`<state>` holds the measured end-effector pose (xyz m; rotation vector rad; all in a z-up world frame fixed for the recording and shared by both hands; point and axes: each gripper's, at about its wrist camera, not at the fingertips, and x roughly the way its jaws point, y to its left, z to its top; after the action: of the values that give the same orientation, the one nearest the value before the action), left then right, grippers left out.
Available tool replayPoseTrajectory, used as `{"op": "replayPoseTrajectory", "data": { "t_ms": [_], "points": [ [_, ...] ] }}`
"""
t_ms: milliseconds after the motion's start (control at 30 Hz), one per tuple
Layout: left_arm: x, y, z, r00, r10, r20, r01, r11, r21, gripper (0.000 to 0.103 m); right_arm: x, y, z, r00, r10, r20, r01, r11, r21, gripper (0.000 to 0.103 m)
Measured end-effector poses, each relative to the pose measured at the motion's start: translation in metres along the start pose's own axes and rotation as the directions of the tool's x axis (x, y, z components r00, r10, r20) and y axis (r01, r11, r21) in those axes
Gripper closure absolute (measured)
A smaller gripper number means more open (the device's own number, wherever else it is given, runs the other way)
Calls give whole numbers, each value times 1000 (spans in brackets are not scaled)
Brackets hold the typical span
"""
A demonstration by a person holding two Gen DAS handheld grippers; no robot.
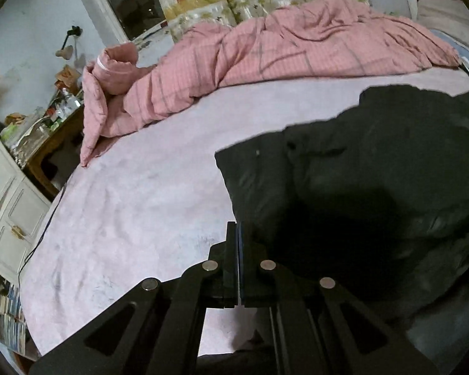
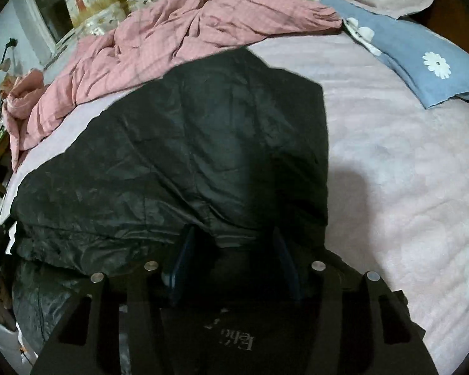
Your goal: Fold large clothes
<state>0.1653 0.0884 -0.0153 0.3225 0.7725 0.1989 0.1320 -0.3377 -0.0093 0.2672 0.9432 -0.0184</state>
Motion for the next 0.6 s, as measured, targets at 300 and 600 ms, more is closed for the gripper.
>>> {"op": "replayPoseTrajectory", "data": {
  "t_ms": [300,600],
  "points": [
    [-47,23,11,967,-175,186,200,972,-122,72,-29,-2,32,988,1,156,2,1000,-18,49],
    [20,-20,45,981,-183,-69,176,979,-100,71,32,-9,47,998,-59,-37,57,997,-57,51]
  ]
}}
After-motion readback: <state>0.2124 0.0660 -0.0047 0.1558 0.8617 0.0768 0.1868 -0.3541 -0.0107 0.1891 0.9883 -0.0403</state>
